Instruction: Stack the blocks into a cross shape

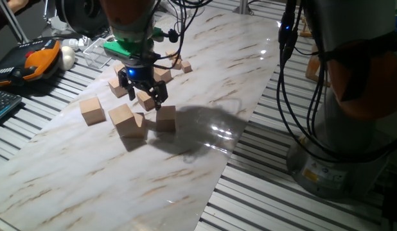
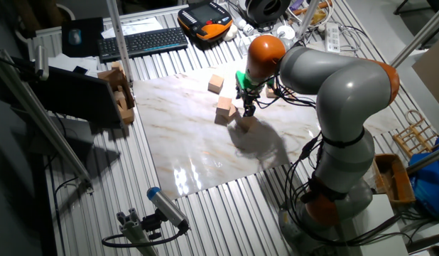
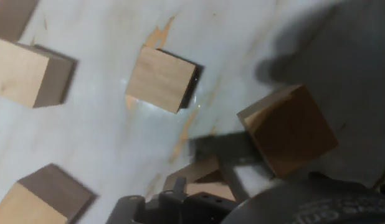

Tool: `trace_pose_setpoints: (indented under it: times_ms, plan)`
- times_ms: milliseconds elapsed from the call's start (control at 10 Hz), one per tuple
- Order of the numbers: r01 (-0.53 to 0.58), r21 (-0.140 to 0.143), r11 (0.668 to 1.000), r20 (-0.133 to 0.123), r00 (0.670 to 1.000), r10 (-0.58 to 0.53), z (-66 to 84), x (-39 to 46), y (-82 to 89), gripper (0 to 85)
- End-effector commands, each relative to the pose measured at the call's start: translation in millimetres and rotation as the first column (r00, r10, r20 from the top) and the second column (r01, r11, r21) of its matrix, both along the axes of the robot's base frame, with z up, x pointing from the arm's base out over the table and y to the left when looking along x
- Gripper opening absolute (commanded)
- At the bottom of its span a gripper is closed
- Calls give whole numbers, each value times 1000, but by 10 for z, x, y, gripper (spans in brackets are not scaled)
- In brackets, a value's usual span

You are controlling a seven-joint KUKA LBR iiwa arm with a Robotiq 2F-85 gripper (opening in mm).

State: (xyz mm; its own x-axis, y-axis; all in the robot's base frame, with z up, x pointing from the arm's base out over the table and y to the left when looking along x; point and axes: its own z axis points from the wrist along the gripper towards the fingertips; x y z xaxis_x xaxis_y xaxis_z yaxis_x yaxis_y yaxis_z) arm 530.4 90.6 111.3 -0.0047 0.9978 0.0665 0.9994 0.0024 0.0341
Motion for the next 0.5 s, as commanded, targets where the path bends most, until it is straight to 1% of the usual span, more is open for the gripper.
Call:
trace_pose_setpoints:
  times_ms: [0, 100, 200, 300, 400]
  plan:
    - [-160, -10, 987, 0, 987, 160, 4, -3, -9, 850]
    - [-225, -16, 974, -8, 974, 225, 8, -11, -30, 850]
    - [-280, -25, 960, -13, 960, 280, 10, -35, -61, 850]
    - [-331, -24, 943, -15, 943, 331, 12, -59, -98, 850]
    - [-374, -23, 927, -23, 928, 373, 11, -71, -128, 850]
